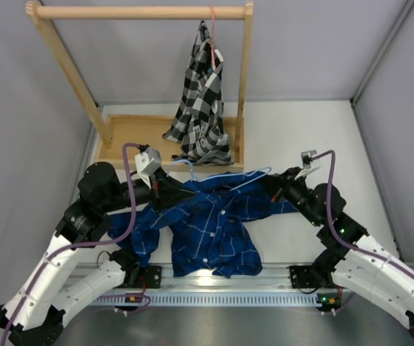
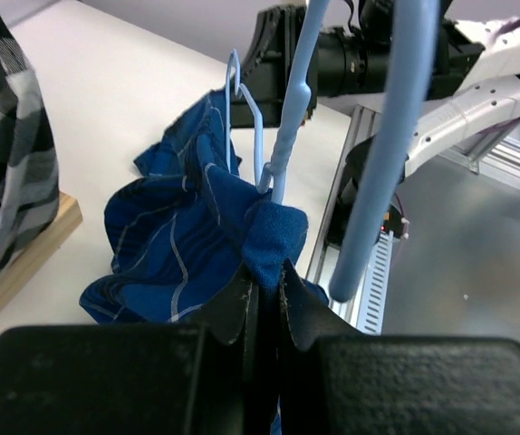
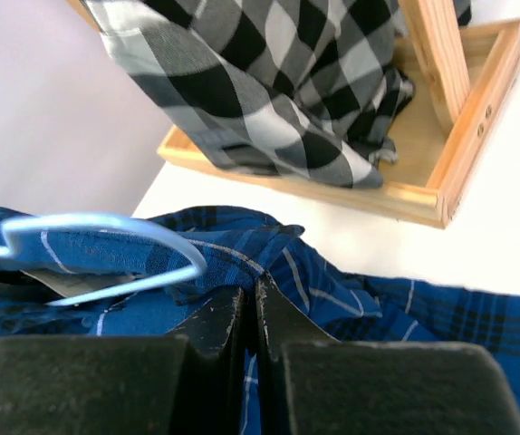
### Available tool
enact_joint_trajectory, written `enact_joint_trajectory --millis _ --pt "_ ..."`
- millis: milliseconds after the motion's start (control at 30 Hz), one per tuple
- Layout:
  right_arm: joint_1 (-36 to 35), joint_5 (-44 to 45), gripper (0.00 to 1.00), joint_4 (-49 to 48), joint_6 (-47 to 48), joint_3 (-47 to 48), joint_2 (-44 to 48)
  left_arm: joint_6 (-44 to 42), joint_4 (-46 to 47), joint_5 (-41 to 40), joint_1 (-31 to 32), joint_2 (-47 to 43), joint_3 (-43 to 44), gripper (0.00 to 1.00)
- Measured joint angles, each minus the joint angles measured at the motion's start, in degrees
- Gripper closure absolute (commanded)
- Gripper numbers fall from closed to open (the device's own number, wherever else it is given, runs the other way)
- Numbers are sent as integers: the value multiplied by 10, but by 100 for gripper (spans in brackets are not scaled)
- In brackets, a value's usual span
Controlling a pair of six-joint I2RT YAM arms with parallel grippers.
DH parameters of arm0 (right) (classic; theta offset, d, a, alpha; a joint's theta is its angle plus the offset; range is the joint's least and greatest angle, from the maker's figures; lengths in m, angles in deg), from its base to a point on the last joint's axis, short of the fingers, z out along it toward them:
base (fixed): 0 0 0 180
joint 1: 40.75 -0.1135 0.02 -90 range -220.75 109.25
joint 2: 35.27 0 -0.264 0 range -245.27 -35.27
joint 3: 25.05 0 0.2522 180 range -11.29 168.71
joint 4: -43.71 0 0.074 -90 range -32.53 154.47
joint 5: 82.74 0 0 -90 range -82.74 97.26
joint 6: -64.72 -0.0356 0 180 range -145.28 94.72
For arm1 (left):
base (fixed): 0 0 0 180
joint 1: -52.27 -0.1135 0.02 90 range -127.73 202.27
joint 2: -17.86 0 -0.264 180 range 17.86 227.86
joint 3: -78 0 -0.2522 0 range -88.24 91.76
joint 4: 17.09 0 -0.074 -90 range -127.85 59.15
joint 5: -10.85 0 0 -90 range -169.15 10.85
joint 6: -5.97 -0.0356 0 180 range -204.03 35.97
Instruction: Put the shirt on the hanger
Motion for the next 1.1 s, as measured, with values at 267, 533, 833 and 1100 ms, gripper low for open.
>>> enact_joint_trajectory --millis 267,533,833,1100 --pt "81 -111 100 50 8 15 -18 -20 -48 -10 0 4 -12 100" --pt "124 -166 100 79 56 54 -57 -61 -125 -48 1 17 1 100" --pt "136 -167 100 186 127 174 -147 -75 -142 -105 9 38 19 100" --pt "97 -87 100 319 182 331 -181 -81 -172 -141 12 73 68 100"
